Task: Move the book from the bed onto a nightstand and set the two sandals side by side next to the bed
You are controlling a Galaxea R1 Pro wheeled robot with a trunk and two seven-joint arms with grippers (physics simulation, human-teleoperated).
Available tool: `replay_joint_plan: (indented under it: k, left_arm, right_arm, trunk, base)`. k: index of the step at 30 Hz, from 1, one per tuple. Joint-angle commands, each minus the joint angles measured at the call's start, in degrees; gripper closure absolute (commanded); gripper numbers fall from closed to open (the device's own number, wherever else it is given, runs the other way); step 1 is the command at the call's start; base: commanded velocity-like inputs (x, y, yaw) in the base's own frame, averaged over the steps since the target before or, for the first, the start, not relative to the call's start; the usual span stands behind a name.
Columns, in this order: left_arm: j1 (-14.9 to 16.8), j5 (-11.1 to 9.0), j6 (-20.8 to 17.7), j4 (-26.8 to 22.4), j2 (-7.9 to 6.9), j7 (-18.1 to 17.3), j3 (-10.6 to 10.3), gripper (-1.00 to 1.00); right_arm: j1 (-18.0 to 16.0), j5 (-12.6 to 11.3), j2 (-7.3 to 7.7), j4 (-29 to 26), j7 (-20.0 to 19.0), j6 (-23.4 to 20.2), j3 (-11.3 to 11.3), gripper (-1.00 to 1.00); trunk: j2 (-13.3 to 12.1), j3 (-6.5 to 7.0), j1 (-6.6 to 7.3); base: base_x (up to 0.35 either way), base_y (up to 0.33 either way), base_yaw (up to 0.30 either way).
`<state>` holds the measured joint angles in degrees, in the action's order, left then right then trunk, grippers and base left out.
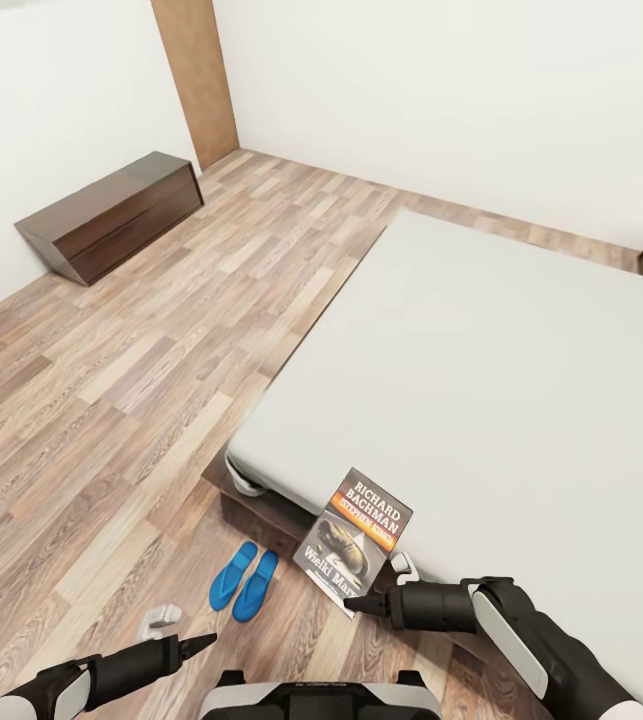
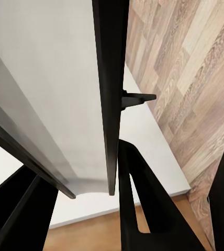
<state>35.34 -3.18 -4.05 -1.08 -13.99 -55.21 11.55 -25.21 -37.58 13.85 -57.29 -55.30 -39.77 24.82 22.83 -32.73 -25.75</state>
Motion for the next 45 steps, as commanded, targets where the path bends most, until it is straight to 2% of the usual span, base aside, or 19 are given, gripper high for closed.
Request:
replay_joint_plan:
  k: [1, 45]
  left_arm:
    - [0.0, -0.3, -0.4, 0.0, -0.02, -0.2, 0.0, -1.00]
    - [0.0, -0.3, -0.4, 0.0, 0.22, -0.3, -0.1, -1.00]
  right_arm:
    - [-0.1, -0.4, 0.05, 0.0, 0.1, -0.3, 0.1, 1.00]
    - [-0.1, -0.1, -0.34, 0.0, 0.2, -0.4, 0.3, 1.00]
  trunk:
    - [0.1, 0.02, -0.03]
    - [0.1, 4.09, -0.03]
  base:
    - [0.000, 0.000, 0.000]
    - [0.000, 0.000, 0.000]
